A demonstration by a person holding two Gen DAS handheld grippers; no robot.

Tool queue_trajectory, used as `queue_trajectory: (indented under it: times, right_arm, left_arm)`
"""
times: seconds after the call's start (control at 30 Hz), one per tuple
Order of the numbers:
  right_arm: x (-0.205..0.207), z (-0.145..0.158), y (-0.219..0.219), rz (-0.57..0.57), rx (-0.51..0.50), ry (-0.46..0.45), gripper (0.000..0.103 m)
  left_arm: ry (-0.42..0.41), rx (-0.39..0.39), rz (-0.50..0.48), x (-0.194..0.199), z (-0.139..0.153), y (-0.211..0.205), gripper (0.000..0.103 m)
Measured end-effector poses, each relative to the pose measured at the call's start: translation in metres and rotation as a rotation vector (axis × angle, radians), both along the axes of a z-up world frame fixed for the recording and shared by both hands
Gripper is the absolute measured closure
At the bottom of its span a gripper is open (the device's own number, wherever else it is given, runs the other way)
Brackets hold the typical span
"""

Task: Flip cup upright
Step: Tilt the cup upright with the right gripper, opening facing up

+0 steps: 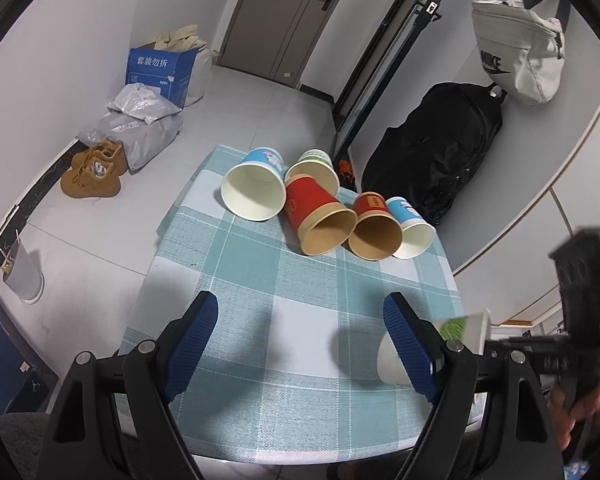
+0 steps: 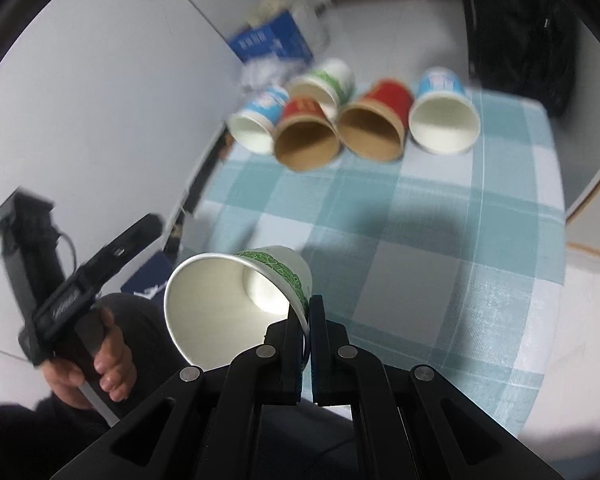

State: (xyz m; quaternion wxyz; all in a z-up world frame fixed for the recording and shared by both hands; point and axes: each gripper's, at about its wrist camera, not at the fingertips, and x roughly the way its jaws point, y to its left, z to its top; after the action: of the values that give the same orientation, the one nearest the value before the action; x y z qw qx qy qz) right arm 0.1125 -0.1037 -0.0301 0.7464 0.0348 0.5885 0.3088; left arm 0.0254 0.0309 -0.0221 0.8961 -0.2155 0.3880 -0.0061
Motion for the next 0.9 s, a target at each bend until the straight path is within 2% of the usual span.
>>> queue_trajectory:
  times: [0.07,0.17,0.27,0.4,0.47,0.5,0.53,0.57,0.7,0.9]
  right_arm:
    - [0.017,-0.005,0.009,0.016,-0.029,0.063,0.101]
    - [0.034,-0.011,0.027,0.053,-0.101,0.093,0.101]
    - [0.045,-0.019,0.046,0.104,-0.175,0.102,0.100]
    - [0.055,-0.030,0.062,0.126,-0.223,0.111,0.098]
    - [0.060,-0.034,0.066,0.114,-0.232,0.102,0.091]
    - [0.062,-0.034,0.067,0.111,-0.227,0.096,0.074]
    - [0.063,-0.033,0.068,0.102,-0.213,0.086,0.051]
    - [0.064,-0.031,0.068,0.090,-0.202,0.075,0.043]
    - [0.063,-0.025,0.057,0.034,-0.140,0.035,0.041]
    - [0.041,-0.009,0.027,-0.083,-0.032,-0.097,0.040]
  left_arm:
    - [0.008,0.002,0.006,0.001,-0.001,0.002,0.021]
    - [0.019,0.011,0.006,0.002,-0.003,0.003,0.021]
    - [0.025,0.022,0.001,0.005,-0.004,0.002,0.021]
    - [0.029,0.041,-0.012,0.005,-0.005,0.000,0.021]
    - [0.041,0.041,-0.015,0.006,-0.006,0.000,0.021]
    - [0.044,0.038,-0.017,0.007,-0.006,0.001,0.021]
    - [0.046,0.033,-0.019,0.007,-0.007,0.001,0.021]
    - [0.048,0.029,-0.021,0.008,-0.007,0.001,0.021]
    - [0.049,0.034,-0.021,0.010,-0.007,-0.001,0.021]
    - [0.030,0.072,-0.038,0.008,-0.002,-0.010,0.021]
